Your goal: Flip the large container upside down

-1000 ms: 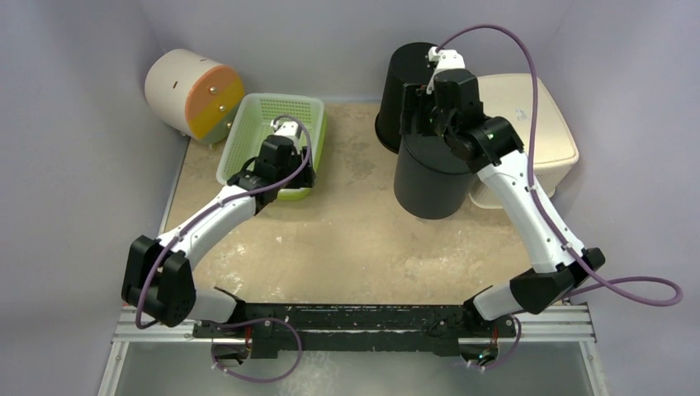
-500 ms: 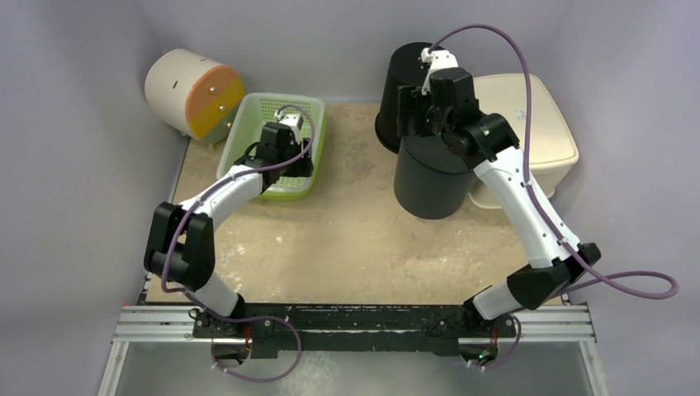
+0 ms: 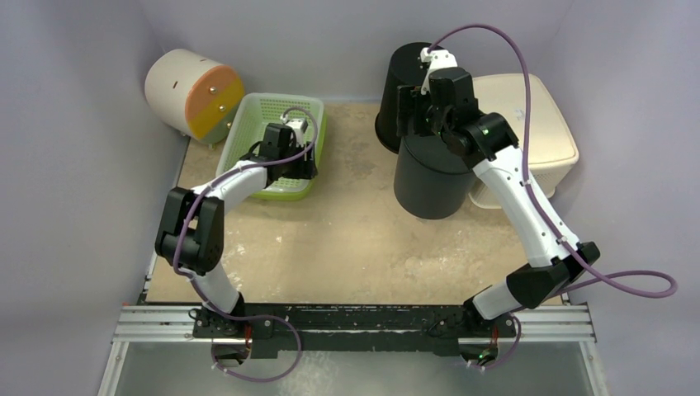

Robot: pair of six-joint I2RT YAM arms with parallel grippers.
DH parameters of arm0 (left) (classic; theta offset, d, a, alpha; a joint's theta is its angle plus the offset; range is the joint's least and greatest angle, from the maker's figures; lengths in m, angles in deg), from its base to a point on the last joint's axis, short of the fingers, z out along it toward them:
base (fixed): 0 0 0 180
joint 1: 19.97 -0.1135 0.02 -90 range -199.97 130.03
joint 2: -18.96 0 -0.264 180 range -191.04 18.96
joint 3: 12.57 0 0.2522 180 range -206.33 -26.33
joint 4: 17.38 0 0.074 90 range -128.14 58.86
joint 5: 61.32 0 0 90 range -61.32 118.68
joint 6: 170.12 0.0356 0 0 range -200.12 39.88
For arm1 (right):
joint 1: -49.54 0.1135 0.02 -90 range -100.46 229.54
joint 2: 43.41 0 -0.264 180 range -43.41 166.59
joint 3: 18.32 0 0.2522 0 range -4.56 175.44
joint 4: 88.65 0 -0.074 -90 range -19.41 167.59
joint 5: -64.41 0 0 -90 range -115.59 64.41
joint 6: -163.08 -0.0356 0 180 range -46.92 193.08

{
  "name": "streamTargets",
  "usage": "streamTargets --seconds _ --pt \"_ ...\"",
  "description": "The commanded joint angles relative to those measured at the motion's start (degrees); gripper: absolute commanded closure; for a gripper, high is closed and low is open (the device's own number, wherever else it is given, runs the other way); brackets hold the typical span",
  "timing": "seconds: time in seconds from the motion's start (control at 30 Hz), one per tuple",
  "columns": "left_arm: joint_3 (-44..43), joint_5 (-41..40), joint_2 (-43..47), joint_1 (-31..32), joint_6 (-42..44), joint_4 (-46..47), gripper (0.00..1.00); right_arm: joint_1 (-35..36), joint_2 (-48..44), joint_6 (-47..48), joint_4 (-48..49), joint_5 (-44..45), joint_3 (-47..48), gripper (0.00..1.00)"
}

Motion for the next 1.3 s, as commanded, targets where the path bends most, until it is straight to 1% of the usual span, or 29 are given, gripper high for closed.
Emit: streamTargets --seconds 0.0,0.07,0.13,0.17,0.2,0.33,0.53,0.7,0.8,0.93,1.1,1.17,1.27 --pt "-1.4 0.7 0.2 -1.2 2.0 1.1 0.47 0.1 -0.3 0.4 1.2 0.0 1.3 0.16" --pt "-2.0 1.0 0.0 -1.3 2.4 0.3 0.60 0.1 -0.6 0.2 1.4 0.1 0.8 0.16" --pt "-2.9 1.3 -0.4 -1.3 2.7 -0.7 0.80 0.2 -0.9 0.1 1.7 0.1 0.3 0.16" --pt "-3.3 1.1 -0.6 -1.3 2.7 -1.2 0.93 0.1 -1.0 0.1 1.8 0.1 -0.2 0.16" --pt "-3.7 1.0 -0.7 -1.4 2.7 -1.7 1.00 0.1 -1.1 0.0 2.0 0.0 -0.5 0.16" --pt "-5.7 -0.2 1.0 -1.3 2.5 -4.0 1.00 0.1 -1.5 -0.4 2.0 -0.1 -1.7 0.16" --pt "-15.3 -3.6 5.0 -1.3 1.9 -13.3 1.00 0.2 -2.0 -0.6 2.6 -0.6 -2.9 0.16" --pt "-21.4 -5.8 9.3 -1.3 1.9 -18.6 1.00 0.2 -2.1 -0.7 3.0 -1.7 -3.3 0.16" --pt "-24.9 -5.0 12.0 -1.3 -0.1 -21.1 1.00 0.2 -2.3 -0.6 3.0 -1.8 -3.3 0.16" --pt "-28.6 -2.0 15.9 -1.3 -4.2 -22.9 1.00 0.2 -2.3 0.0 2.5 -1.1 -2.8 0.17" --pt "-28.6 0.9 23.0 -1.3 -10.1 -22.1 1.00 0.2 -2.2 0.2 1.8 -0.3 -1.9 0.17" --pt "-26.8 2.0 26.1 -1.3 -12.5 -21.6 1.00 0.1 -2.4 0.4 1.6 0.1 -1.7 0.17" --pt "-22.1 4.2 31.8 -1.3 -18.5 -17.3 1.00 0.1 -2.6 0.9 0.7 2.1 -1.2 0.17"
